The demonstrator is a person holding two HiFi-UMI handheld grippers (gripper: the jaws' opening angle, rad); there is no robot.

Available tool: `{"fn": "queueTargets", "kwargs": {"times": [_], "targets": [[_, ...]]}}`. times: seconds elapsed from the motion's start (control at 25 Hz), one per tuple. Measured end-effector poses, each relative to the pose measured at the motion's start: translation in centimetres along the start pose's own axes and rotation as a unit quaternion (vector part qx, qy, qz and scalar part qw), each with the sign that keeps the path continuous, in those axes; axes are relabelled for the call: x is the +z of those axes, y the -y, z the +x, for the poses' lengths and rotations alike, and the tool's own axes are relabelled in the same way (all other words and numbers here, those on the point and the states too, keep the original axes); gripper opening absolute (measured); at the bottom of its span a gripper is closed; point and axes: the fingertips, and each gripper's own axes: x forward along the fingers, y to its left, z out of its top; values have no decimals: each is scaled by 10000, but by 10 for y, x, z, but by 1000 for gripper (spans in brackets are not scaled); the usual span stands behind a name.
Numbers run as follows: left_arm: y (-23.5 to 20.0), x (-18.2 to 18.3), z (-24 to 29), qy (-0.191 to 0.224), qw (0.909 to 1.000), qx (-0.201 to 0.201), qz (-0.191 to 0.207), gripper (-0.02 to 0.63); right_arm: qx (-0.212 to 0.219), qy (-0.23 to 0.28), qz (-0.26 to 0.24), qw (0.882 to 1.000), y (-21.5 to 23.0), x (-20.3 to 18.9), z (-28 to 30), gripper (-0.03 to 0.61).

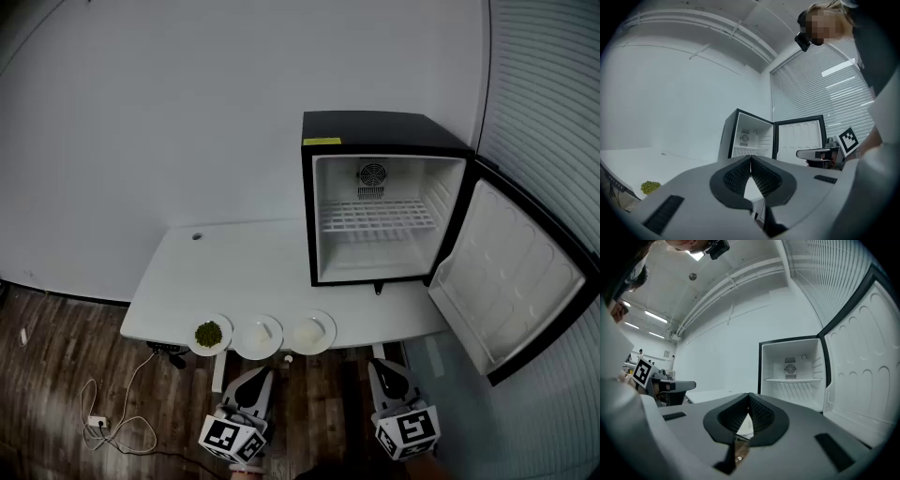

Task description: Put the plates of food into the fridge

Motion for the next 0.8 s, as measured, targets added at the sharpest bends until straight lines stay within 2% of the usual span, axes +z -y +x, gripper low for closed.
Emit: {"fn": "queueTargets", "kwargs": {"times": [0.8], "targets": [[-5, -2, -2, -4, 9998, 174, 57, 9, 223, -113, -186, 9995, -13, -10, 12, 6]]}}
